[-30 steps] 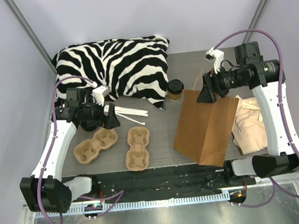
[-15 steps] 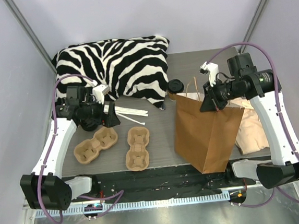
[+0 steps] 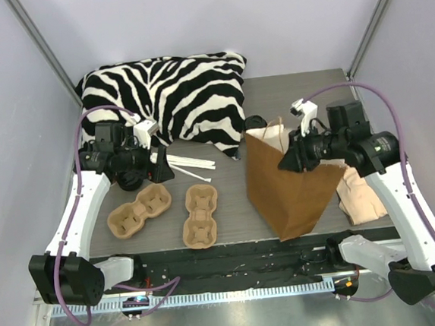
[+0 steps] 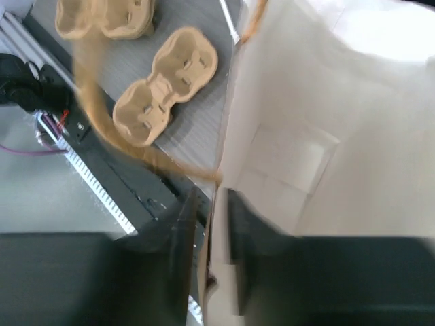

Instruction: Pack the takeout coffee

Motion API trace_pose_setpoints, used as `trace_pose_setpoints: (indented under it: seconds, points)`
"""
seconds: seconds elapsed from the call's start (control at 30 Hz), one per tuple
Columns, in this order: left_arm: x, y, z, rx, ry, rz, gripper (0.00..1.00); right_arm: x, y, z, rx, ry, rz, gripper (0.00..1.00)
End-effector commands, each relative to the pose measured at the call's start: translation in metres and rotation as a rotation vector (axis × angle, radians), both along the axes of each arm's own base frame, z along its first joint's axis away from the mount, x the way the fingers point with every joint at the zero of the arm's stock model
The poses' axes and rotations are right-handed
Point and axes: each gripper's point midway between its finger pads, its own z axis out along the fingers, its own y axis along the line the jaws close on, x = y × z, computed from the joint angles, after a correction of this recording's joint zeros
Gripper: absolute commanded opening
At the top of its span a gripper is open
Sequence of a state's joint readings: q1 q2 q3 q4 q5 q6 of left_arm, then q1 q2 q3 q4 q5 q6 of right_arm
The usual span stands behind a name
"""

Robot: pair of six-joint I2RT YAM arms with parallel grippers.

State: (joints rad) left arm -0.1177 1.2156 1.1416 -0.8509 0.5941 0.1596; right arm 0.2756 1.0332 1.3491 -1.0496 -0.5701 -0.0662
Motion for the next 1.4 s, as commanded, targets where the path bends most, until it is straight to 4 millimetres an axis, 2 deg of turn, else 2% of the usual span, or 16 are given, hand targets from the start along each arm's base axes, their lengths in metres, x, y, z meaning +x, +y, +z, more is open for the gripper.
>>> trace_pose_setpoints:
  seconds: [0.0,0.07,0.17,0.27,0.3,0.47,0.57,0.63,0.7,0.77,0.9,0.93,1.0,1.03,1.27,1.37]
  points:
    - [0.007,-0.002,0.009,-0.007,-0.042,-0.001,0.88,-0.005,0.014,-0.013,0.033,0.033,-0.017,0.47]
    - [0.006,-0.001,0.008,-0.007,-0.037,0.002,0.88,-0.011,0.018,-0.019,0.031,0.057,0.004,0.66]
    - [0.005,-0.001,0.006,-0.007,-0.034,-0.001,0.88,-0.015,0.023,-0.006,0.057,0.043,0.046,0.77]
    - [0.004,-0.002,0.004,-0.008,-0.025,-0.002,0.88,-0.017,0.029,0.018,0.082,0.008,0.097,0.79]
    - [0.004,-0.002,0.003,-0.008,-0.022,-0.004,0.88,-0.019,0.029,0.036,0.088,-0.05,0.132,0.8]
    - [0.003,-0.002,0.004,-0.006,-0.029,-0.007,0.88,-0.03,0.013,0.054,-0.013,-0.13,0.173,0.82]
    - [0.003,-0.002,0.003,-0.008,-0.028,-0.01,0.88,-0.042,0.006,0.073,-0.033,-0.176,0.198,0.84]
    - [0.002,-0.004,0.002,-0.014,-0.021,-0.017,0.88,-0.047,0.005,0.097,-0.02,-0.249,0.211,0.87]
    - [0.001,-0.005,0.001,-0.019,-0.012,-0.02,0.88,-0.038,0.006,0.118,-0.011,-0.335,0.206,0.89]
    - [0.002,-0.006,0.0,-0.026,-0.008,-0.021,0.88,-0.026,0.005,0.124,-0.032,-0.384,0.194,0.94]
    - [0.002,-0.008,0.004,-0.035,-0.005,-0.036,0.88,0.014,0.006,0.118,-0.163,-0.492,0.255,0.98]
    - [0.0,-0.007,0.004,-0.034,0.001,-0.038,0.88,0.029,0.01,0.108,-0.194,-0.472,0.279,0.98]
    - [-0.003,-0.009,0.004,-0.037,0.004,-0.057,0.88,0.038,0.012,0.105,-0.25,-0.502,0.358,0.98]
    - [-0.006,-0.009,0.003,-0.038,0.013,-0.059,0.88,0.051,0.017,0.091,-0.271,-0.464,0.387,0.98]
    - [-0.024,-0.014,-0.006,-0.062,0.077,-0.116,0.87,0.08,0.029,0.066,-0.344,-0.45,0.561,0.91]
    - [-0.028,-0.013,-0.01,-0.052,0.087,-0.127,0.87,0.08,0.031,0.053,-0.373,-0.434,0.624,0.86]
